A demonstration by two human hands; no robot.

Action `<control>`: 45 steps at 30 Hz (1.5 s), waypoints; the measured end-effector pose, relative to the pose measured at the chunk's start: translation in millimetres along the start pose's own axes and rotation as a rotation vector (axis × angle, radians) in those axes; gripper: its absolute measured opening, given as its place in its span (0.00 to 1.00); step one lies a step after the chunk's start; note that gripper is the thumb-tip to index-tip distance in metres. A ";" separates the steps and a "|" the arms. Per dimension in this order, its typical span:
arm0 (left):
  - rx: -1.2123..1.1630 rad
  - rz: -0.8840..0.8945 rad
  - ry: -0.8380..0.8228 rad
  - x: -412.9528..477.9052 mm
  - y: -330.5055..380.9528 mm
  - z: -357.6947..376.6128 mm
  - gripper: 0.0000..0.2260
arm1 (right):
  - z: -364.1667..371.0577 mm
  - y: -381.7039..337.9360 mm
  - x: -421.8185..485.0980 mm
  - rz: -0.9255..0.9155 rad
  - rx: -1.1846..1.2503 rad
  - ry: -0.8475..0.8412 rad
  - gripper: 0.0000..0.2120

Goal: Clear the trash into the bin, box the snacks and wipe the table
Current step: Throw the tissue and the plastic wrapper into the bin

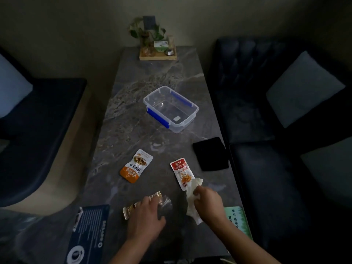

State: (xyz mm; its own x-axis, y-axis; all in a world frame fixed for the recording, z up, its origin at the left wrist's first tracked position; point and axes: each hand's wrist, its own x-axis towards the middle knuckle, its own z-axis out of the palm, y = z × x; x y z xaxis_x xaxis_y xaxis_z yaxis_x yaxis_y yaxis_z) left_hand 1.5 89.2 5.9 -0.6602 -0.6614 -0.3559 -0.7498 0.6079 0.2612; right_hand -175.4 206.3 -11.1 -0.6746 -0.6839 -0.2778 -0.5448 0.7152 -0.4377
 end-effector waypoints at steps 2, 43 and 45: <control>-0.018 0.016 0.019 3.4 -3.4 -6.4 0.24 | -0.5 -5.8 -2.1 0.016 0.010 0.019 0.13; 0.200 0.645 -0.530 -152.1 89.6 224.6 0.25 | 149.7 164.7 -351.6 0.946 0.500 0.131 0.13; 0.221 0.608 -0.523 -149.9 95.6 258.7 0.25 | 171.3 197.0 -350.0 0.946 0.522 0.074 0.13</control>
State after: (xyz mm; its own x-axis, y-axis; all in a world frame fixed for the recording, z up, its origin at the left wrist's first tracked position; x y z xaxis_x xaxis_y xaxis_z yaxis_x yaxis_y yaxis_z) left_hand 40.0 360.1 -147.9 -0.8014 0.0668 -0.5944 -0.2068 0.9015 0.3801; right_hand 38.7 561.9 -146.6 -0.7484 0.1357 -0.6492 0.4796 0.7869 -0.3884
